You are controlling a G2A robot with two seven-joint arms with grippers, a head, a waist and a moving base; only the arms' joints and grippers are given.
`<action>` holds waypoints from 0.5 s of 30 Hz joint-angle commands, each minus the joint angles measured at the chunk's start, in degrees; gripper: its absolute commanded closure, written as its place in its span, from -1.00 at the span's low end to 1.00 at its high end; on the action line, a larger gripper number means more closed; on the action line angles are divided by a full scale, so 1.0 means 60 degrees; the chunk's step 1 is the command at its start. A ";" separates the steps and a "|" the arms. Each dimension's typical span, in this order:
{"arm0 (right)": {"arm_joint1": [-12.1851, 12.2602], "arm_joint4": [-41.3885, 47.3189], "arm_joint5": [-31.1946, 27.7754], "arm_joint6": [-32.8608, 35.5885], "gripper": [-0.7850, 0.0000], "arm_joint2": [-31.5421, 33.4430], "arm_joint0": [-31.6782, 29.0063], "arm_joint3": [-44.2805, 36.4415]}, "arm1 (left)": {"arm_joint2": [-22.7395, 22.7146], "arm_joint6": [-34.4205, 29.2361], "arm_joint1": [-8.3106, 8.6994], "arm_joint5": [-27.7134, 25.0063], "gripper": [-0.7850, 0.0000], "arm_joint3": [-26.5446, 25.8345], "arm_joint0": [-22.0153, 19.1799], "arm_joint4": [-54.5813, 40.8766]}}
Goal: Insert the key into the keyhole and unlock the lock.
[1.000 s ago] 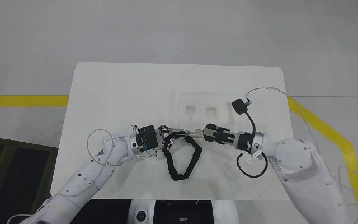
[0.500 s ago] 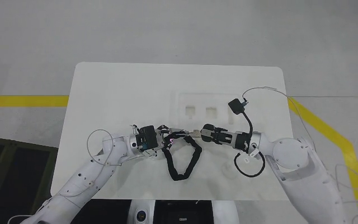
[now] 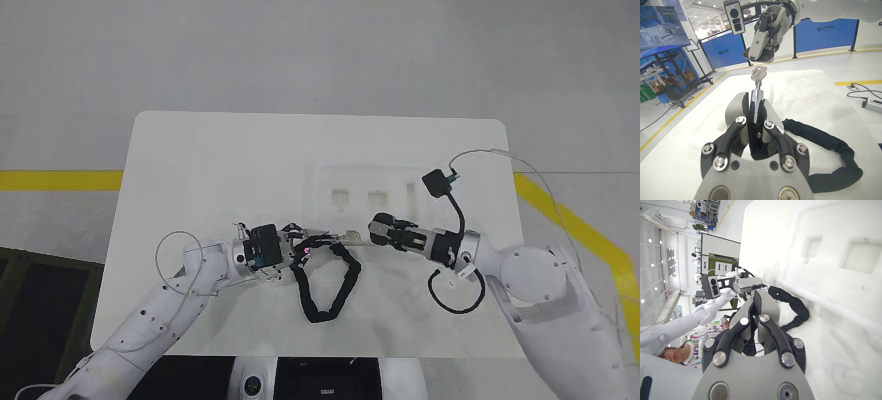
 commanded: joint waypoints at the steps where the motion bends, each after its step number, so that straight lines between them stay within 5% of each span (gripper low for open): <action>1: 0.0034 -0.0471 -0.0633 -0.0040 1.00 0.0087 -0.0051 -0.0047 | -0.0008 -0.0002 -0.0004 -0.0009 1.00 0.0005 0.0006 0.0005; 15: 0.0178 -0.2002 -0.3983 0.0425 1.00 0.0106 0.0077 0.0377 | -0.0073 -0.0126 -0.0031 -0.0118 1.00 0.0000 0.0037 -0.0070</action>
